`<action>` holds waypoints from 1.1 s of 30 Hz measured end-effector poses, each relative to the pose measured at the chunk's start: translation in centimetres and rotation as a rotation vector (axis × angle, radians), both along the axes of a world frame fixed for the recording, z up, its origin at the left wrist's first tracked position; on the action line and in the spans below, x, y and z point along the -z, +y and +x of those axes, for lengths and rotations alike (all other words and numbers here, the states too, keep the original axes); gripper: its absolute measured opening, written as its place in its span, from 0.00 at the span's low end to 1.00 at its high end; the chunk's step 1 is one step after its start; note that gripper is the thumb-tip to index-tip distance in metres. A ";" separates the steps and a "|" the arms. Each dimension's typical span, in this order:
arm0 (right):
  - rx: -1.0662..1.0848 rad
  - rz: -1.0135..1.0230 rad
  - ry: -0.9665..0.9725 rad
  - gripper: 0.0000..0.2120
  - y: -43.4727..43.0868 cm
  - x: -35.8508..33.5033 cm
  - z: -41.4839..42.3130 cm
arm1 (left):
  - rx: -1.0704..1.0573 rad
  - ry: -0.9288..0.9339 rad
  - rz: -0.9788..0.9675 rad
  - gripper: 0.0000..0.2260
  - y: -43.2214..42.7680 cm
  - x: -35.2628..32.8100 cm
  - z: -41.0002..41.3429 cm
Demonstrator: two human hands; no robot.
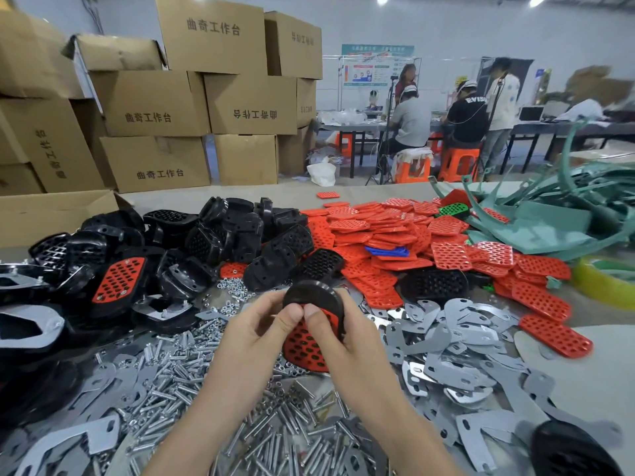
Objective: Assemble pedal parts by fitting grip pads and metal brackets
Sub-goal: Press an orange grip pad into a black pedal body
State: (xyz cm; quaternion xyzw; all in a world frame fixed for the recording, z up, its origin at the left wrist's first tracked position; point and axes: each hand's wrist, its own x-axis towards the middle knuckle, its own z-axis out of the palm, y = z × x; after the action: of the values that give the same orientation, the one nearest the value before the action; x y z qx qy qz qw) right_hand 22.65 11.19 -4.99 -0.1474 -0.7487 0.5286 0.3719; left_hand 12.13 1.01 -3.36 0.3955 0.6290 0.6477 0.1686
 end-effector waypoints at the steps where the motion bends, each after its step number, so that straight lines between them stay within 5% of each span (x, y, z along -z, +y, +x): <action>1: -0.011 -0.036 0.016 0.08 0.1 -0.1 -0.1 | 0.012 0.010 -0.003 0.12 0.0 -0.1 0.1; 10: -0.099 -0.227 -0.018 0.07 1.5 -0.6 0.3 | -0.097 0.080 0.008 0.12 -0.1 0.3 0.2; 14: 0.076 -0.220 -0.106 0.14 2.2 -0.8 0.4 | -0.227 0.246 -0.047 0.09 -0.4 0.6 -0.2; 17: 0.283 -0.572 0.050 0.11 3.9 -0.9 0.4 | -0.297 0.447 -0.215 0.10 -0.8 1.2 -0.7; 21: 0.251 -1.012 0.356 0.08 5.6 -1.2 1.8 | -0.174 0.697 -0.509 0.21 -0.3 1.8 -0.6; 28: 0.112 -1.210 0.489 0.05 5.1 -2.0 2.0 | -0.002 0.929 -0.760 0.30 0.7 2.4 1.0; 33: 0.031 -1.304 0.580 0.04 5.1 -2.1 2.3 | -0.004 0.918 -0.729 0.17 0.9 2.2 0.9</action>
State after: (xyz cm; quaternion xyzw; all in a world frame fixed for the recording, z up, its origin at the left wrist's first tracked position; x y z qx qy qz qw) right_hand 24.91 16.26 -2.87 -0.2039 -0.1487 0.8811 0.3999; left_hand 13.00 1.95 -5.55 0.5509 0.8205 0.1523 0.0030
